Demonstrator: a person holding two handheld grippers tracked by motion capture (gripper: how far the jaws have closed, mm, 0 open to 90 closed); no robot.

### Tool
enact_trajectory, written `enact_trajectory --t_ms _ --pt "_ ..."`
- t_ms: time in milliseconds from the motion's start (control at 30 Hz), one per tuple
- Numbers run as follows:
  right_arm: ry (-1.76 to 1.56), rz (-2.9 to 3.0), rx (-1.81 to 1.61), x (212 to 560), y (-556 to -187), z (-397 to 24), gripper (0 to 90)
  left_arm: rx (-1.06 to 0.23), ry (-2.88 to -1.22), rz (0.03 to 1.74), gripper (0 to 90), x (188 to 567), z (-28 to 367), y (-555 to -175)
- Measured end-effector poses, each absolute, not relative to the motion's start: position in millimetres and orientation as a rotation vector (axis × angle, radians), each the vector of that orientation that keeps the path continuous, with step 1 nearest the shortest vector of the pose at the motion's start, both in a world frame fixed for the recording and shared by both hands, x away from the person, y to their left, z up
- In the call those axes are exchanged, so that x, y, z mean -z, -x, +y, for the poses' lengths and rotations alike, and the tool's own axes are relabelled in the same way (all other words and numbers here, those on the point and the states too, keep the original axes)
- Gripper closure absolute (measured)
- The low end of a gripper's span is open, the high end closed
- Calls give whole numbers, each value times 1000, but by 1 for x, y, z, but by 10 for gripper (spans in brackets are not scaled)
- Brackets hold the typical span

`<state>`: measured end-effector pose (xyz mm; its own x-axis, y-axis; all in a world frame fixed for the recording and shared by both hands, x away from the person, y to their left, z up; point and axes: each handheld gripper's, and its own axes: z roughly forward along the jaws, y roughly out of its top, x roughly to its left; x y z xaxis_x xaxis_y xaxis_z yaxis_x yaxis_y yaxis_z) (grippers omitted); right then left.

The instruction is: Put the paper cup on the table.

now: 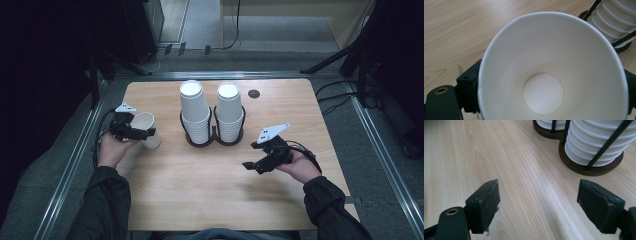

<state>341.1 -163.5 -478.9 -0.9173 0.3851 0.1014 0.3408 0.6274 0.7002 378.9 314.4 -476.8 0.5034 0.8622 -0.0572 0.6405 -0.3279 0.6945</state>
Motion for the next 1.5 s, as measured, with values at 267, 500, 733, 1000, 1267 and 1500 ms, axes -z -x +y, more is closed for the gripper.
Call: enact_trajectory --t_ms 267,500,733,1000,1267,1500 --pt "-622 2778 -1180 478 -341 -164 189 -376 -2072 1196 78 478 315 -379" --pt "-618 2780 -1175 479 -341 -164 189 -356 -2101 1191 22 482 312 -380" --pt "-620 2777 -1165 479 -341 -164 189 -347 -2096 1190 0 481 312 -380" --pt "-618 2776 -1162 478 -341 -164 189 -337 -2094 1212 0 471 312 -377" --pt "-615 2779 -1158 479 -340 -163 189 -354 -2091 1202 0 456 311 -374" --pt "-612 2782 -1156 479 -341 -163 189 -375 -2070 1207 0 443 313 -370"
